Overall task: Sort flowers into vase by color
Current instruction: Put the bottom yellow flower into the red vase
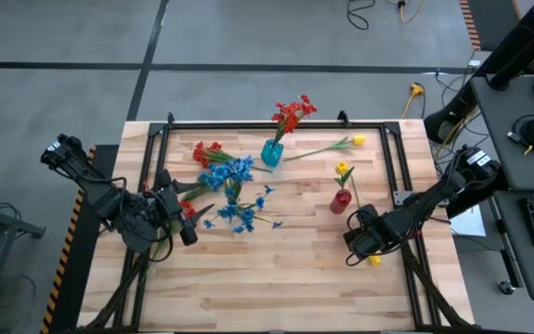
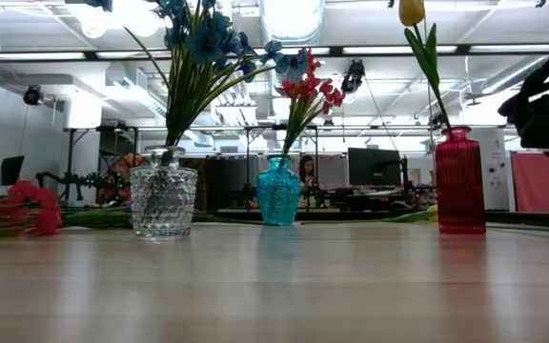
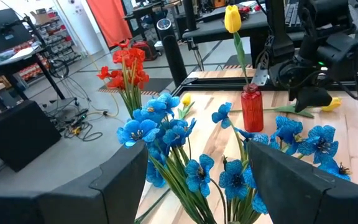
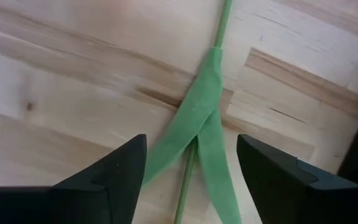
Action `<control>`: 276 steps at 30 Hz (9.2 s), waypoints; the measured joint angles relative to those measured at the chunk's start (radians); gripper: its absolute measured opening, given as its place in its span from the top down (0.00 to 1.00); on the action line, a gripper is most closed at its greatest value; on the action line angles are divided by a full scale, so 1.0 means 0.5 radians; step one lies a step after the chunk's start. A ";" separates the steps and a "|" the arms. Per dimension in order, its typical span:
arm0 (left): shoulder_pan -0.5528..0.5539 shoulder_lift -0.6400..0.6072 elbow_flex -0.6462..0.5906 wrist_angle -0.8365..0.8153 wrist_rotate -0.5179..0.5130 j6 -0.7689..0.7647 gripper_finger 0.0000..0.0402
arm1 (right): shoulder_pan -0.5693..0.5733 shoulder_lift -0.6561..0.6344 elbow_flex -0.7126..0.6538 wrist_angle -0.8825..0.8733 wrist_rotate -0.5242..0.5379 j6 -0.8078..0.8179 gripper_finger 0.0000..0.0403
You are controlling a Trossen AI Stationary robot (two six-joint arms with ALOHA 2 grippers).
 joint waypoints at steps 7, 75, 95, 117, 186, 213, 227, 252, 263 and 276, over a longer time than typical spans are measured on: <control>0.000 0.000 0.000 0.000 -0.001 0.000 0.35 | 0.000 0.000 -0.089 0.201 -0.001 -0.005 0.49; 0.135 0.924 0.463 1.118 0.855 1.138 0.35 | 0.396 -0.009 1.550 -0.646 -0.575 -0.433 0.97; 0.543 1.597 0.932 1.017 1.785 1.147 0.35 | 0.092 0.325 1.968 -0.628 -0.574 -1.253 0.97; 0.610 1.605 0.909 1.004 1.838 1.023 0.81 | 0.002 0.782 2.719 -1.021 -0.647 -1.643 0.97; 0.508 1.056 0.901 1.005 1.203 1.147 1.00 | 0.882 0.182 2.640 -1.153 1.888 -1.770 0.59; 0.557 1.174 0.889 1.346 1.214 1.242 1.00 | 0.900 0.234 1.281 -0.456 2.881 -1.125 0.40; 0.613 1.402 0.874 1.649 1.246 1.225 1.00 | 0.793 0.385 1.522 -0.177 2.880 -1.488 0.42; 0.698 1.415 0.842 1.665 1.300 1.175 1.00 | 0.518 0.586 2.061 -0.165 2.840 -1.934 0.43; 0.699 1.415 0.837 1.657 1.362 1.154 1.00 | 0.319 0.584 2.141 -0.161 2.622 -2.017 0.54; 0.704 1.415 0.837 1.640 1.358 1.144 0.81 | 0.318 0.574 2.141 -0.089 2.613 -2.059 0.83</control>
